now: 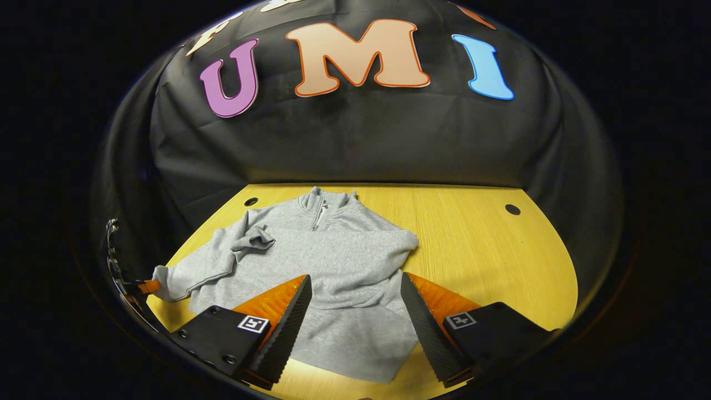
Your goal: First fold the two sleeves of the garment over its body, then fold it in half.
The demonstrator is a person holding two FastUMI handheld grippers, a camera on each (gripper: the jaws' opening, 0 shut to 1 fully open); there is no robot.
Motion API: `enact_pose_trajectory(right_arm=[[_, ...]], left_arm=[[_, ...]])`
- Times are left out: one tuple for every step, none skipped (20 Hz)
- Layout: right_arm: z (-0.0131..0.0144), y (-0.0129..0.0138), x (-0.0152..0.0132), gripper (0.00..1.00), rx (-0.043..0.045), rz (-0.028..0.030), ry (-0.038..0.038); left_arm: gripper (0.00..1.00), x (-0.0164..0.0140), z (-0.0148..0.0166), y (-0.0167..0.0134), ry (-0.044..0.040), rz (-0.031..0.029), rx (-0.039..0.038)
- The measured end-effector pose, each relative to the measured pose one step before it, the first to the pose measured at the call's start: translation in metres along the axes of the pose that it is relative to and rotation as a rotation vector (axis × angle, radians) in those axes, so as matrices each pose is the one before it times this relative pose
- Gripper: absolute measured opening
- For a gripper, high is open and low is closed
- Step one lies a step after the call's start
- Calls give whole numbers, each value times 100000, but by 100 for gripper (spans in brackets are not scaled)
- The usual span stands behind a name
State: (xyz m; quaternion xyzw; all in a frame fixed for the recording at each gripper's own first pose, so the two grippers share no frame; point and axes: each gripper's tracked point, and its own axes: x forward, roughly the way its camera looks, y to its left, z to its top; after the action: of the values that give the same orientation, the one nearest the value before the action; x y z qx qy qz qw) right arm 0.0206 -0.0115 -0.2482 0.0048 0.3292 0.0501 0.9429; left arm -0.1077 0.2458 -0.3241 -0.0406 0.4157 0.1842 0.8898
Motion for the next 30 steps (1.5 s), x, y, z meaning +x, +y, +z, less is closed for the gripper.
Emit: enact_pose_trajectory(right_arm=[[-163,-437,-306,99,213,-566,188],[-224,-386,-263,99,653,-354,320],[-95,-226,-288,97,810,20,113],[-152,-298,-140,97,687,-397,-45],[-52,-299,-244,99,620,-218,-94],[-171,-246,-208,99,546,32,-94],[-93,-274,-283,97,353,-206,-8],[-276,-390,-297,99,101,-429,1],[-199,-475,-333,99,75,-542,9],[-285,-365,-347,99,223,-580,-18],[-200,-483,-340,99,381,-609,-70],[-306,-543,-340,99,572,-763,-44],[-220,-588,-330,97,658,-800,113],[-348,-658,-377,97,917,-800,257],[-226,-598,-329,97,1112,-859,214],[-230,-640,-365,97,1086,-817,0],[-94,-665,-334,99,958,-991,-112],[-165,-690,-235,97,907,-1000,-189],[-99,-623,-332,99,855,-943,-190],[-204,-642,-313,99,789,-844,-51],[-145,-639,-335,99,692,-834,-27],[-160,-600,-234,99,807,-841,46],[-146,-606,-247,97,853,-799,-33],[-167,-527,-224,97,832,-679,-25],[-74,-532,-269,97,725,-709,-98],[-193,-632,-224,96,630,-714,-51],[-94,-525,-208,96,667,-647,108],[-210,-417,-254,96,763,-555,108],[-161,-386,-210,96,706,-403,243],[-235,-376,-171,96,526,-512,260]], left_arm=[[0,-248,949,-401,-1715,-1145,-1012],[0,-190,1141,-448,-1944,-921,-806],[0,9,981,-600,-1539,-1350,-331],[0,-35,1050,-668,-1688,-1118,165],[2,-169,1147,-637,-1681,-1110,662],[0,-426,1245,-428,-2049,-1340,957],[0,29,983,-861,-1456,-1263,941],[0,54,1129,-1258,-1520,-1747,697],[0,369,951,-1320,-1706,-2029,413],[0,225,844,-1202,-1196,-1939,72],[0,128,780,-1420,-942,-2446,187],[0,-18,855,-1298,-916,-2090,190],[0,354,885,-1364,-1189,-2417,350],[2,205,838,-1439,-1148,-2489,444],[0,291,770,-1442,-1104,-2506,663],[0,330,708,-1471,-1168,-2624,905],[0,174,603,-1395,-1201,-2664,1149],[0,111,556,-1534,-815,-2499,1266],[0,286,334,-1469,-288,-2243,1201],[0,323,240,-1254,-132,-2172,902],[0,221,165,-1315,-264,-2112,789],[0,348,298,-1251,-178,-2019,654],[0,152,212,-1483,60,-1899,724],[0,276,359,-1218,-433,-2032,972],[0,278,164,-1230,-40,-1816,1133],[0,298,336,-1169,-432,-1780,1241],[0,325,307,-1219,-321,-1806,1119],[0,269,255,-1312,-72,-1961,911],[0,401,30,-1174,110,-1528,882],[0,323,30,-1096,484,-1063,851]])
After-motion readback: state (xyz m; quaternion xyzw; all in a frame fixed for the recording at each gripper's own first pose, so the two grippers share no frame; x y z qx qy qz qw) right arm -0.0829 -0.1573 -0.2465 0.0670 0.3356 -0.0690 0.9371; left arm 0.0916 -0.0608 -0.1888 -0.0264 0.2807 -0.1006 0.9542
